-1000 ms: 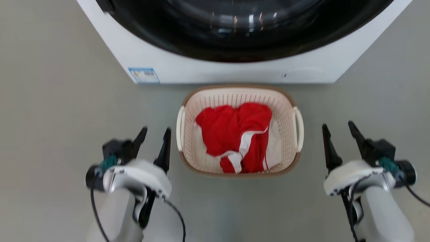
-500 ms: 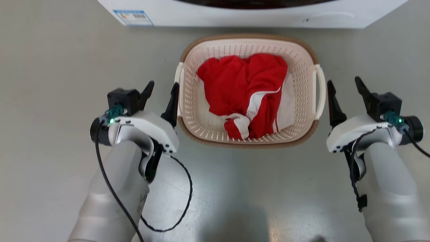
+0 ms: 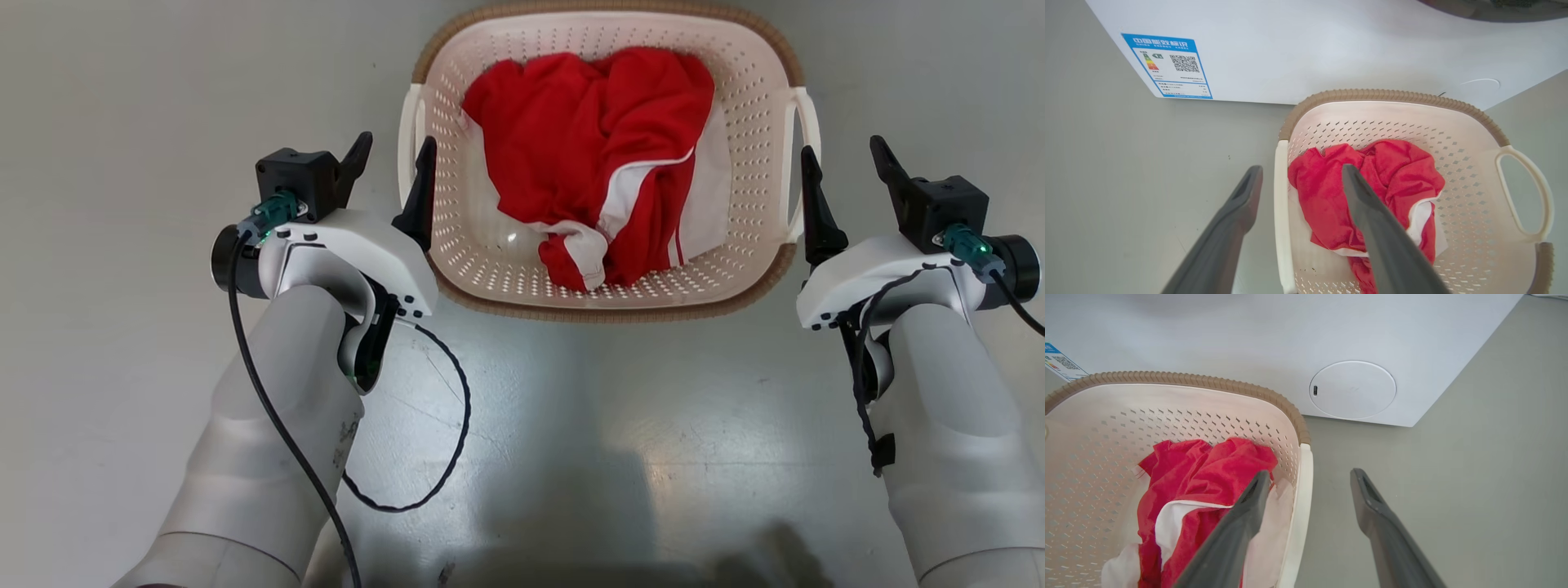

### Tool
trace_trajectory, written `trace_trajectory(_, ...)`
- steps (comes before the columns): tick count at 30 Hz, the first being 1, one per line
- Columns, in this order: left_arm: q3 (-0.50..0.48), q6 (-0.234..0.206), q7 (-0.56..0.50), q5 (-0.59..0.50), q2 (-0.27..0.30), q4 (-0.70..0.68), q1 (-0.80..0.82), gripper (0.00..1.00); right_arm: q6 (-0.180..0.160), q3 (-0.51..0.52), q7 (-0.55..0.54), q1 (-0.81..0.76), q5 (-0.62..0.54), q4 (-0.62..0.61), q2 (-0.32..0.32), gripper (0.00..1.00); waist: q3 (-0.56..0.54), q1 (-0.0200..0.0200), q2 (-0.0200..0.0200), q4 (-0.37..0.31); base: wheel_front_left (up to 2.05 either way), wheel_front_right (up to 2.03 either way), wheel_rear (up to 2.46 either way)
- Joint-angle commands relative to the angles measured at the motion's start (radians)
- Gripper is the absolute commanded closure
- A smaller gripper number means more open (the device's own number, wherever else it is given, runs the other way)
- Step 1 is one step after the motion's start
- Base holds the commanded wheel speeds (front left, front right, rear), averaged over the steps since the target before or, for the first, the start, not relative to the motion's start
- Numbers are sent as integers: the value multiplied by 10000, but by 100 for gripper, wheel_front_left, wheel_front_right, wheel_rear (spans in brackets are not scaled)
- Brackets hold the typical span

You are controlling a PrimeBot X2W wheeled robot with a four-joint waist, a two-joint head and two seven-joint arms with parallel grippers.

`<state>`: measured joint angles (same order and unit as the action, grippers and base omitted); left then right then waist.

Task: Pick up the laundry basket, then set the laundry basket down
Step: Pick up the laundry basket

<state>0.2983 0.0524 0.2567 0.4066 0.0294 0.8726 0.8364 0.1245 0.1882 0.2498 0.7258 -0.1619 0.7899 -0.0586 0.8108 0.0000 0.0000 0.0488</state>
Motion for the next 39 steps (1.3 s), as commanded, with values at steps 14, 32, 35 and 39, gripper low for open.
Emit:
trace_trajectory(14,-616,-68,51,-465,208,160,419,0,62,-154,120,48,51,-481,83,0,792,0,0,-41,0,0,0)
trace_trajectory(32,-445,7,51,-730,208,449,1012,0,62,-508,120,525,334,-299,84,0,1535,0,0,-74,0,0,0)
trace_trajectory(35,-402,1,51,-745,208,486,1085,0,62,-557,120,581,398,-262,84,0,1627,0,0,-88,0,0,0)
trace_trajectory(39,-330,-8,51,-759,208,549,1173,0,62,-617,120,642,405,-118,84,0,1722,0,0,-93,0,0,0)
